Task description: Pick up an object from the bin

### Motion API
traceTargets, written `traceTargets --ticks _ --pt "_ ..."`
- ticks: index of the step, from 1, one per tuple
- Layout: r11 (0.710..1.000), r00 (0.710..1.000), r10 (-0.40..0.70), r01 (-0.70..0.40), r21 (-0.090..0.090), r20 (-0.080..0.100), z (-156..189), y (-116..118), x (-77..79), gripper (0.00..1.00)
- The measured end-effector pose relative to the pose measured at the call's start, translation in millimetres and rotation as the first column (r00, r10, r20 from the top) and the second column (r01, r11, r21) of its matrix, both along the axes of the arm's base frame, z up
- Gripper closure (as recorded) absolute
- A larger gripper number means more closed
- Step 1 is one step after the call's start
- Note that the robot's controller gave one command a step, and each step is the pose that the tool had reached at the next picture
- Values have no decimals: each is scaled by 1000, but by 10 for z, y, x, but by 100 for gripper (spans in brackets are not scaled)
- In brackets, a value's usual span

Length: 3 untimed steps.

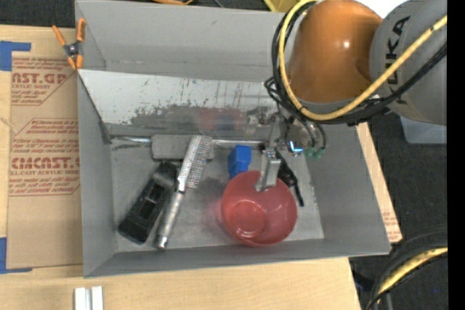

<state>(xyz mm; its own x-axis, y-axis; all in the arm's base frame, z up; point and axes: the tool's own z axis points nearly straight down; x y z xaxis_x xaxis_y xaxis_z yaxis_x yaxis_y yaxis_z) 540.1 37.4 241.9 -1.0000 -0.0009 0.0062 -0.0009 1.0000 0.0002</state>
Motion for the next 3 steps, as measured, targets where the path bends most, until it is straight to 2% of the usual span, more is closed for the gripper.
traceTargets --ticks 1,2,3 --pt "1000 1000 -1 1 1 8 45 -1 15 0" --pt "998 998 63 -63 0 12 -1288 -18 -411 0" --pt "983 983 184 -184 -1 18 -832 30 -535 0"
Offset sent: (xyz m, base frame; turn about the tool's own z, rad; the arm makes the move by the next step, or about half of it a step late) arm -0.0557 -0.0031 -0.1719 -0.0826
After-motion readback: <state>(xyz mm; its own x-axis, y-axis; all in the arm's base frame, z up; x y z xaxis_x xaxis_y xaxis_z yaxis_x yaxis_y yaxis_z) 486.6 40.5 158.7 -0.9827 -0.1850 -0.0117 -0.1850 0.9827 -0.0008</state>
